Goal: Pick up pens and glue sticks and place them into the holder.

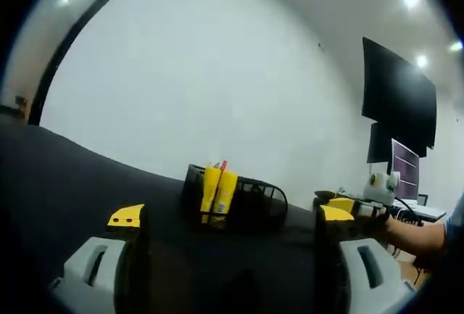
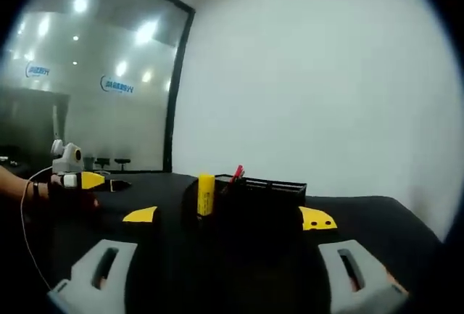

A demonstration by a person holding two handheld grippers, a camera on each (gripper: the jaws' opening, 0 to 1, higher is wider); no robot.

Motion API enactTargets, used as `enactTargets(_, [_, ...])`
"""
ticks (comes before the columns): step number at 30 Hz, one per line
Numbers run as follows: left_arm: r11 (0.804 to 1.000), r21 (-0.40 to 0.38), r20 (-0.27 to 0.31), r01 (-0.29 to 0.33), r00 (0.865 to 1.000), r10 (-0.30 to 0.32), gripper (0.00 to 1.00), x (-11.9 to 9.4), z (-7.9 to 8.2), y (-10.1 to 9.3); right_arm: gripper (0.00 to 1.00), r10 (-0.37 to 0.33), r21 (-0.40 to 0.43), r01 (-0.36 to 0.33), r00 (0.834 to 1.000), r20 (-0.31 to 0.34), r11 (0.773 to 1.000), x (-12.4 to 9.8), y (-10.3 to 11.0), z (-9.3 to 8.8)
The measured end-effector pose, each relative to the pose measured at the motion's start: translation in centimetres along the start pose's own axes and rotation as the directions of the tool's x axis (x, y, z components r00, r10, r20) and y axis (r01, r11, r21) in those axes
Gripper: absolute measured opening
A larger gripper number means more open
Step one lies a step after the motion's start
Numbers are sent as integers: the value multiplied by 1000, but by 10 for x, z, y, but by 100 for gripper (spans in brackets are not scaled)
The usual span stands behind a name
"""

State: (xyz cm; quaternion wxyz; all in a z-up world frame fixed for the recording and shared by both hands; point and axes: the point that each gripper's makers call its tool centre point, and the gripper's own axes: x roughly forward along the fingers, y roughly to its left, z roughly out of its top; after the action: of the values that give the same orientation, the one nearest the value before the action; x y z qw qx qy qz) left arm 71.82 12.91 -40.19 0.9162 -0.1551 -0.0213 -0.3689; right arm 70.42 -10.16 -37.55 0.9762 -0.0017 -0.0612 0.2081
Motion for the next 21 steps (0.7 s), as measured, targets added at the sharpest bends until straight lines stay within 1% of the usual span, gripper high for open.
enactTargets(2, [1000, -2, 1, 4, 1000, -4, 96, 0, -2, 1, 74, -4, 10, 4, 1000, 0, 1000, -5, 0, 0])
enactTargets(4, [1000, -10, -6, 0, 1000, 0, 96, -2, -4, 4, 74, -7, 1, 7, 1000, -8, 1000, -9, -2, -2])
enactTargets(6, [1000, -20, 3, 1, 1000, -1, 96, -3, -3, 4, 74, -20, -18, 19, 999, -29, 1000, -13, -3, -5])
enactTargets(8, [999, -35, 25, 7, 1000, -6, 96, -4, 1, 4, 73, -25, -20, 24, 999, -35, 1000, -18, -1, -7])
enactTargets(10, [999, -37, 22, 1, 1000, 0, 96, -3, 0, 5, 74, -30, -16, 29, 999, -35, 999, -23, -2, -9])
enactTargets(13, [999, -40, 17, -1, 1000, 2, 96, -4, -1, 6, 79, -65, 8, 65, 997, -38, 998, -29, -7, -14])
enactTargets(17, [999, -42, 31, 3, 1000, -1, 96, -5, 0, 6, 79, -86, 3, 87, 995, -45, 996, -38, -6, -14])
enactTargets(19, [999, -46, 29, 11, 1000, -9, 96, -4, 0, 5, 80, -86, 9, 87, 995, -50, 996, -43, -4, -13])
enactTargets(21, [999, -43, 16, 19, 1000, -19, 96, -3, -3, 3, 81, -94, 2, 95, 994, -61, 995, -48, -2, -13])
